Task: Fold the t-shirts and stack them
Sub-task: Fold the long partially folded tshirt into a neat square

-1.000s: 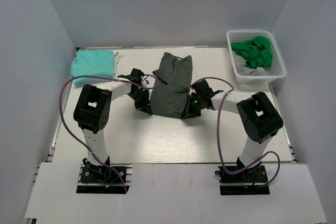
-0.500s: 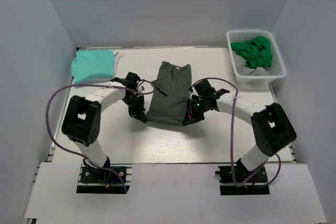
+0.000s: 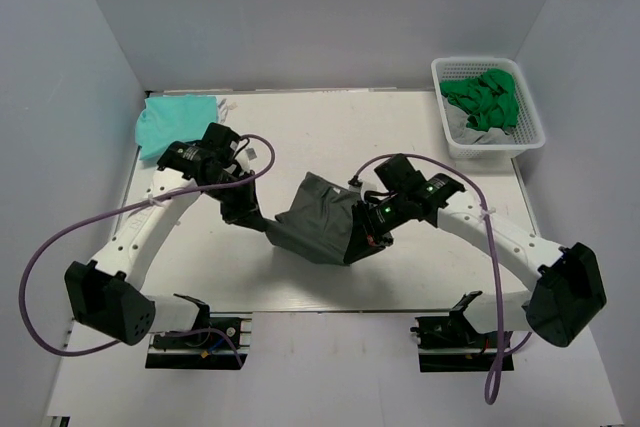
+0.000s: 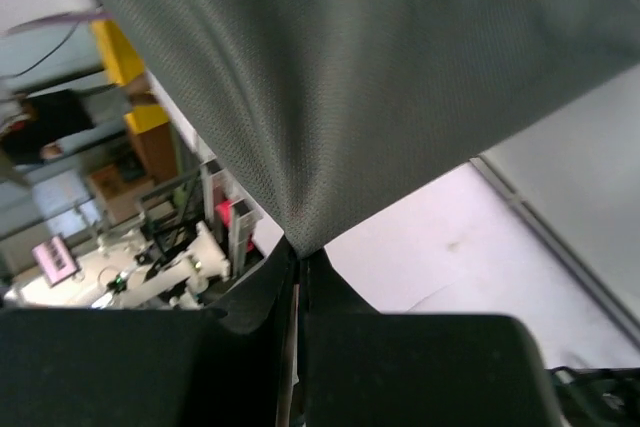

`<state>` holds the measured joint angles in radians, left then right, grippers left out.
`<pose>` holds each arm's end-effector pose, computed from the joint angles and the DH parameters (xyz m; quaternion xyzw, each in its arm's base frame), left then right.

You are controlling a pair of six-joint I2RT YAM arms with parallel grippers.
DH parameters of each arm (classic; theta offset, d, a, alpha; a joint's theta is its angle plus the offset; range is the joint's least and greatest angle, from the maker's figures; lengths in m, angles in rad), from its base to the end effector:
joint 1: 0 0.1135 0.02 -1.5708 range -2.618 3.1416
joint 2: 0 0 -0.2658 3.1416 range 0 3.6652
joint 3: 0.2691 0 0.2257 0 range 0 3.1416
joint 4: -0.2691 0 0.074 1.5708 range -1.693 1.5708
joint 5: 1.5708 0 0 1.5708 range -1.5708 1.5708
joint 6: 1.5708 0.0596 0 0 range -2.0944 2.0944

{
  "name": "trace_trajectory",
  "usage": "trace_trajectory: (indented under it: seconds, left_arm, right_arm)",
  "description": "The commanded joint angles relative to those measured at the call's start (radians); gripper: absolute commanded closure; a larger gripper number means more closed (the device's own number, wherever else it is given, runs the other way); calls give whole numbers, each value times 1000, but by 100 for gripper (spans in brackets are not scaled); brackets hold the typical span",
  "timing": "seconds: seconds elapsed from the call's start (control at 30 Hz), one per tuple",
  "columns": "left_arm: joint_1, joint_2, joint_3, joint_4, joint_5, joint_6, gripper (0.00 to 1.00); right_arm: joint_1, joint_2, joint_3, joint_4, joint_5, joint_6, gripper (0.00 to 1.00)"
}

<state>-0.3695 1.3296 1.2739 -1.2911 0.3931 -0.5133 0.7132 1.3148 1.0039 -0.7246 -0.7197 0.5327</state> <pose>0.1836 -0.0956 0.2936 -0.0482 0.9737 -0.2223 0.0162 0.1549 0.1860 0.2590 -0.1741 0.8906 0.4202 0.0029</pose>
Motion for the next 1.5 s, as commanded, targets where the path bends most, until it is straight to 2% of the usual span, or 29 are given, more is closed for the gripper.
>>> trace_trajectory:
  seconds: [0.0,0.23,0.53,0.8,1.1,1.27,1.47]
  left_arm:
    - [4,-46,38,-60,-28,-17,100]
    - [4,-14,117,35,-37,-28,100]
    - [14,51,82,252,-80,-60,100]
    - [24,147,91,368,-151,-73,100]
    - [24,341,237,427,-187,-73,100]
    - [24,460,349,418,-188,-73,100]
    - [24,580,456,397,-197,-64,100]
  right_arm:
    - [3,-54,33,-75,-103,27,100]
    - [-6,-37,16,-4,-139,6,100]
    - [-57,50,-2,85,-162,-34,100]
    - [-139,136,-30,198,-225,-54,100]
    - [-233,285,55,212,-265,-126,100]
    - [-297,371,148,148,-238,-200,100]
    - [-354,449,200,160,-270,-200,100]
